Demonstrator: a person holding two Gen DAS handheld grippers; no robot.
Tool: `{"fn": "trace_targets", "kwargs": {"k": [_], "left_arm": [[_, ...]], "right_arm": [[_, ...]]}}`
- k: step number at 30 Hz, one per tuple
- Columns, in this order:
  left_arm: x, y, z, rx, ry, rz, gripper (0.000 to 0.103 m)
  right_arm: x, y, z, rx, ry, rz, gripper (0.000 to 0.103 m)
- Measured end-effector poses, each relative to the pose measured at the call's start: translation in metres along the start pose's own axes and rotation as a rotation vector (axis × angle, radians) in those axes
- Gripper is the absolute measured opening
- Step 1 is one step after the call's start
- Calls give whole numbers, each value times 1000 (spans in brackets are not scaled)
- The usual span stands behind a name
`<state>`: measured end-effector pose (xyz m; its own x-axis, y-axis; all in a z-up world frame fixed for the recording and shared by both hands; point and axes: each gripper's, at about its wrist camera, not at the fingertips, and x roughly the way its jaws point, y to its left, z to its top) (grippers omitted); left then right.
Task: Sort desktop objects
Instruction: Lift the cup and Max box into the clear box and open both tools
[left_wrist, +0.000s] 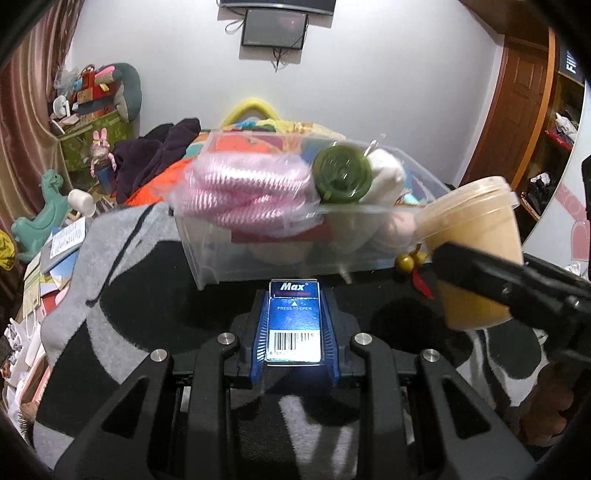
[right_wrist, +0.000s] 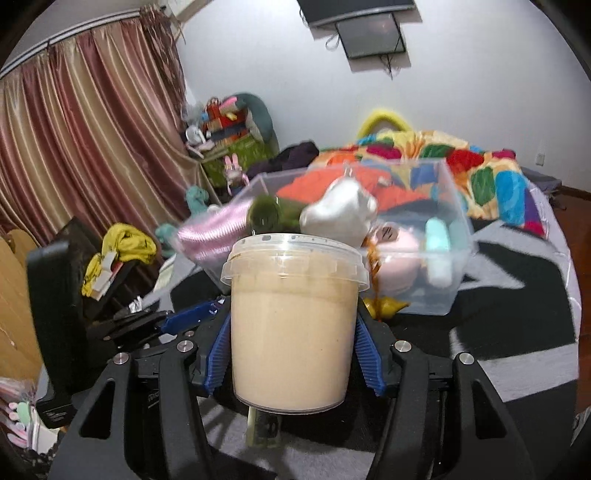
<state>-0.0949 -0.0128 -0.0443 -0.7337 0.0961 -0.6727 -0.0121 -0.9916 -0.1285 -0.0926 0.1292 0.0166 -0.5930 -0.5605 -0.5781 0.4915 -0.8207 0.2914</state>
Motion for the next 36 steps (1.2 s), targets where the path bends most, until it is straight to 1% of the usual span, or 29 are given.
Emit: {"fn": "trace_targets", "kwargs": {"k": [3,6,12,16,23,28,30,33,36], "left_arm": [[-9,-6,5,11,-29,1,27],[-18,-7,10,14,-51,-11,27],[-35,-8,19,2,-78,-61,27],[-43,-12,26,12,-97,-63,27],[-44,-3,50,2,-112,-104,27],[-47,-1,65,0,-132,-103,27],[-46,0,71,1,-139,-106,27],[-38,2,77,-4,-123,-130,27],[-25,5,83,-15,-97,-126,27]], "right_arm": [[-7,3,6,3,-30,-10,55],[-15,-4,9,21,-55,-5,55],[-26,-24,13,57,-84,-56,55],[-31,-32,18,62,-100,-80,55],[-29,-36,30,39,-114,-105,55],[-24,-42,39,46,-109,-69,55],[-21,-42,43,39,-110,-74,55],[-15,-42,53,17,-118,-95,55],[-7,-44,61,13,-107,-104,55]]}}
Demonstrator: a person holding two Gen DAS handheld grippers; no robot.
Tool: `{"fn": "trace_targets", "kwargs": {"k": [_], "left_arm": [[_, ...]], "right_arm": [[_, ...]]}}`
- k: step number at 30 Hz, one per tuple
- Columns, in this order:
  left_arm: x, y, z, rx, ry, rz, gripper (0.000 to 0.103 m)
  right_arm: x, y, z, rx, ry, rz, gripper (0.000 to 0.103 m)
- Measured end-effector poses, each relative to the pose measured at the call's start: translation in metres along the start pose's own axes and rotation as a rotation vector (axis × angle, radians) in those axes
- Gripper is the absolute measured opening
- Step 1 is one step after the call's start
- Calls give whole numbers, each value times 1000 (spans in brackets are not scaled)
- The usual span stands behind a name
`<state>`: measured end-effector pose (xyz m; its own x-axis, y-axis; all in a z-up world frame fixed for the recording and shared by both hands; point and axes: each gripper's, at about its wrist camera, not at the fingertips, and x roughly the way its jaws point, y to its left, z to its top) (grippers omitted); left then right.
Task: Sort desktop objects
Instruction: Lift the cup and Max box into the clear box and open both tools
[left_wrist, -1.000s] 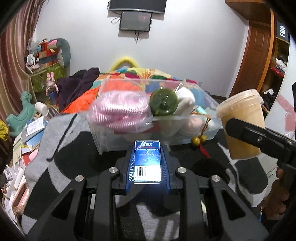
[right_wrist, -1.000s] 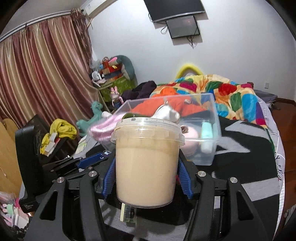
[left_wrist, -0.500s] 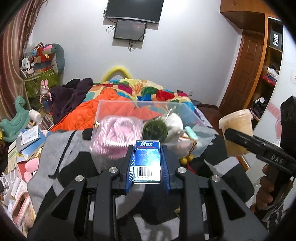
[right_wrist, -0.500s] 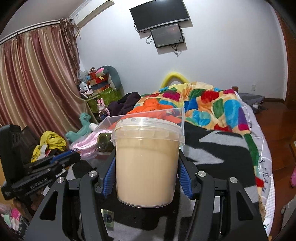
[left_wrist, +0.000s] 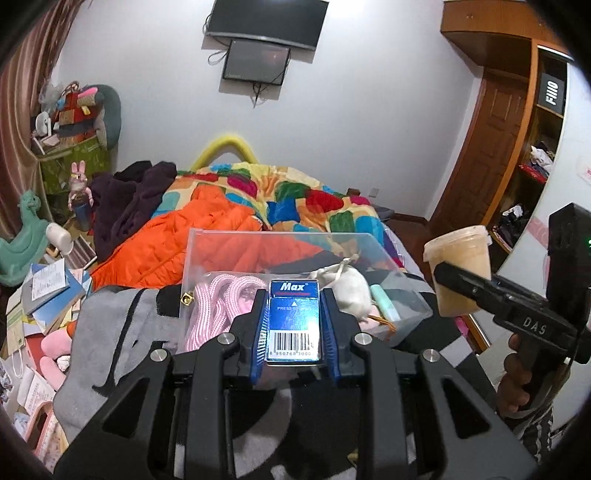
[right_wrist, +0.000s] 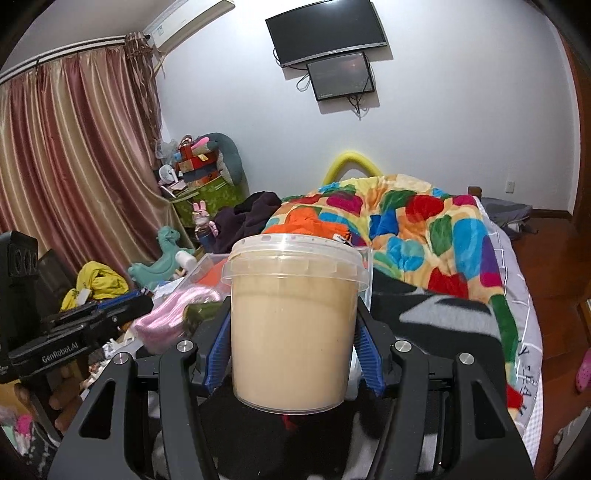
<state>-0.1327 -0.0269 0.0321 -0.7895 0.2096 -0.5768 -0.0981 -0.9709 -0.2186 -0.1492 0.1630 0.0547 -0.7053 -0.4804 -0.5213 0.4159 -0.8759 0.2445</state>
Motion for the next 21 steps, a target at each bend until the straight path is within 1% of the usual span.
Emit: {"fn": "trace_targets", "kwargs": {"k": [6,10,13,17,21], "left_arm": [[19,12,10,-33,28,12,27],[29,16,15,-38,38,24,27],[40,17,13,-33,63,39,27],[53,20,7,-46,107,17,27],[58,19,5,-36,104,28,27]], "right_arm": [[16,-2,6,-3,39,33,55],[32,-2,7,-20,65,5,55],[41,-5,4,-10,84,1,55],[49,-7,-1,-16,104,-11,55],[57,-5,-5,-47,122,-56,55]]}}
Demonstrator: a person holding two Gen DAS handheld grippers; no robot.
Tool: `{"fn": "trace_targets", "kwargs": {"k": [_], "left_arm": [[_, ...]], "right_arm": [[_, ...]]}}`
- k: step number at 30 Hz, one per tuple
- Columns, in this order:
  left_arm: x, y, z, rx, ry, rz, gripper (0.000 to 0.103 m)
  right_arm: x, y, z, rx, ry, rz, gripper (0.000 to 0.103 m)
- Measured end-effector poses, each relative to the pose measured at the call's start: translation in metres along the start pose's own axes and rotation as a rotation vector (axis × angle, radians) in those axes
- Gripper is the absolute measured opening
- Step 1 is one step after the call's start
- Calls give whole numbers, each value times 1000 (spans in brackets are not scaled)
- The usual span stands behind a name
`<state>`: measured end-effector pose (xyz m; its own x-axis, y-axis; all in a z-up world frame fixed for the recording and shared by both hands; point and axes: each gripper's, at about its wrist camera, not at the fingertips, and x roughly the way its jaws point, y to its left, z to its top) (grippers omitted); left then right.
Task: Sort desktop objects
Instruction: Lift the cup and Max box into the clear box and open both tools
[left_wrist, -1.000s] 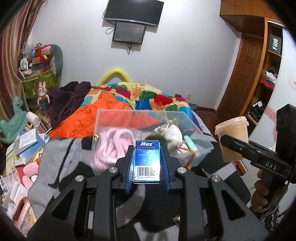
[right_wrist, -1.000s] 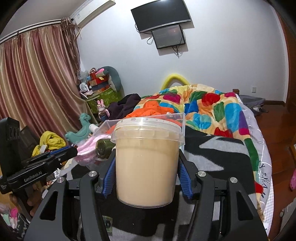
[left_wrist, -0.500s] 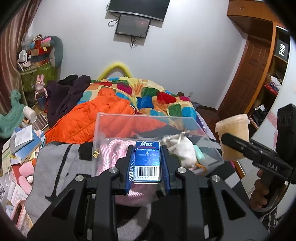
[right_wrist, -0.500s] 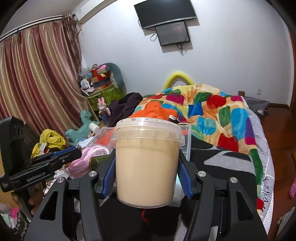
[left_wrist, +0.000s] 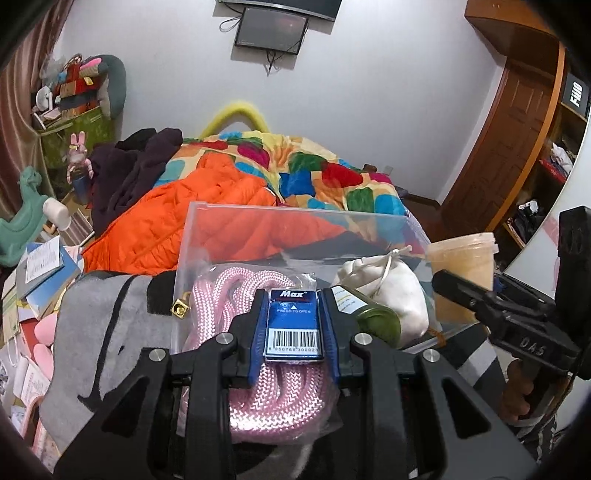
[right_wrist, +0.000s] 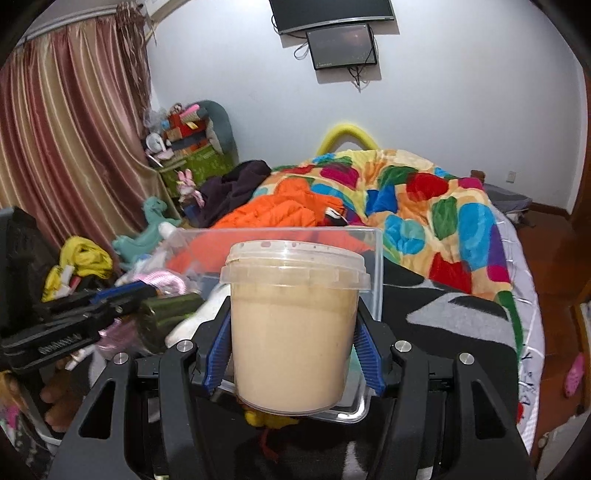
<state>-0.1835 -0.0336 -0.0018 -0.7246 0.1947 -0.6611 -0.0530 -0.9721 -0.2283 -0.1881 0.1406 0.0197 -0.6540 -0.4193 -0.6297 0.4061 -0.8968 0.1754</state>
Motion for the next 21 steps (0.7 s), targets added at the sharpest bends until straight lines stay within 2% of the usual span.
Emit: {"fn": "trace_targets", "kwargs": {"k": [6,11,16,19,21], "left_arm": [[0,-2,0,10,2,0,27],[-7,-5,-3,33,-20,14,36],[-10,-7,-4,42,-36,35,38],[-14,-7,-5,35,-49,29,39],[-17,-8,-6,38,-58,36,39]], "right_arm": [[12,-1,-2,4,27,-14,55],[14,3,-6,-17,23,-44,55],[9,5,-5,-22,-2,-77,58],[1,5,-4,-23,-27,-84,68],[-6,5,-5,-24,-45,-55,69]]}}
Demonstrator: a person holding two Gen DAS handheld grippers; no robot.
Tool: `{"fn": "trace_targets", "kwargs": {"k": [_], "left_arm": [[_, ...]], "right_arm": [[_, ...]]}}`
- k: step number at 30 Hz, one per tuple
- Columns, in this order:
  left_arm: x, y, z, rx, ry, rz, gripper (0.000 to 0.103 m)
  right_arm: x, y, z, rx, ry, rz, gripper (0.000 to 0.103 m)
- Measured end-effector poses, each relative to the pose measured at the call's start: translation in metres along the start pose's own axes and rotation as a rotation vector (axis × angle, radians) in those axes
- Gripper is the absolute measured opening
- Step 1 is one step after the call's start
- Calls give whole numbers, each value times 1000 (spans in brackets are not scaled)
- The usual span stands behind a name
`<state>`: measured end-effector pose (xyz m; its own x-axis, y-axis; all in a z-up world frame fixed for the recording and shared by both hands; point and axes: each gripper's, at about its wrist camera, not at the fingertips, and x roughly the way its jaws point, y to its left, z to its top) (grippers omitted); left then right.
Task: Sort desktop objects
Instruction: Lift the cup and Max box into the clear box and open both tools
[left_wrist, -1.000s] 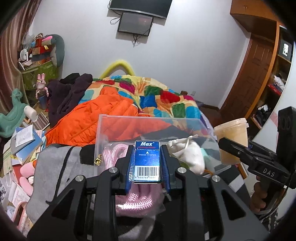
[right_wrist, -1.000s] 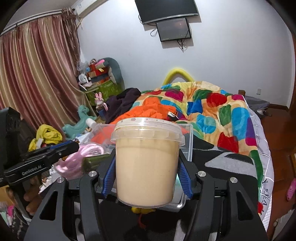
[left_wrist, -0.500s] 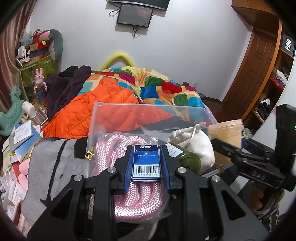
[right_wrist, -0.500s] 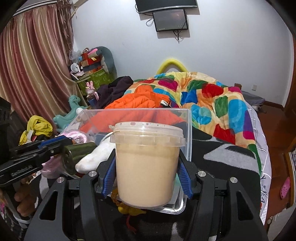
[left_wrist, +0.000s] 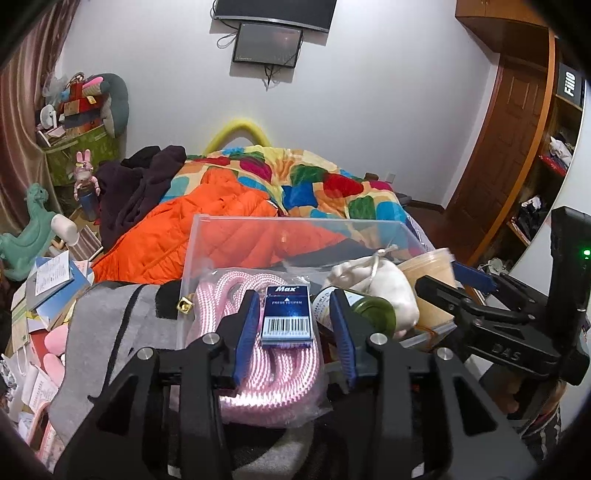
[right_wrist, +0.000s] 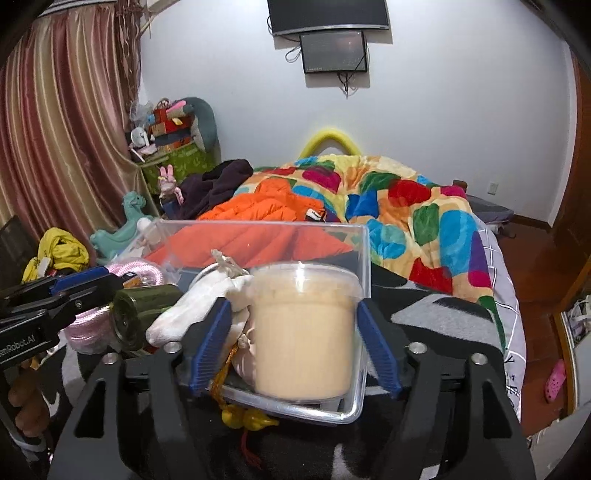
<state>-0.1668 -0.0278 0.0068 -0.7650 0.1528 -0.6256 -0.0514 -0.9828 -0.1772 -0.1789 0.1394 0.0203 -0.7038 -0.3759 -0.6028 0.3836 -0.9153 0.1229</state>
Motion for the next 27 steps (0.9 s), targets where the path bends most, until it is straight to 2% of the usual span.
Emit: {"fn": "trace_targets", "kwargs": {"k": [5,6,8,12,15,16,18,19,22,27], "left_arm": [[-10,-6,-2,28,-27,28,40],[-13,-9,-3,38,-34,26,41],[-19,-14,-4,55,-50,32,51],[-30,-27,-7,106,-89,60,53],[-38,-36,-10,138,-112,79,62],[-41,-38,-11,144,-121,91,66],[-47,-42,-13,163,-134,107,67],[-50,-44,-15,170,-137,107,68],[-58,-48,-21,178,-136,80,80],[-67,-53,-34,208,-116,71,80]], "right_arm": [[-10,7,-1,-32,-21,-12,70],[-12,8,-2,-37,-23,-12,70],[-16,11,-4,-47,-27,-12,72],[-25,15,-8,-64,-38,-11,73],[-34,16,-11,-66,-54,-13,83],[-37,16,-12,-66,-64,-15,84],[-45,18,-14,-75,-83,-22,84],[-47,20,-15,-79,-90,-27,85],[-56,23,-20,-86,-110,-46,85],[-70,26,-30,-111,-140,-67,91]]}}
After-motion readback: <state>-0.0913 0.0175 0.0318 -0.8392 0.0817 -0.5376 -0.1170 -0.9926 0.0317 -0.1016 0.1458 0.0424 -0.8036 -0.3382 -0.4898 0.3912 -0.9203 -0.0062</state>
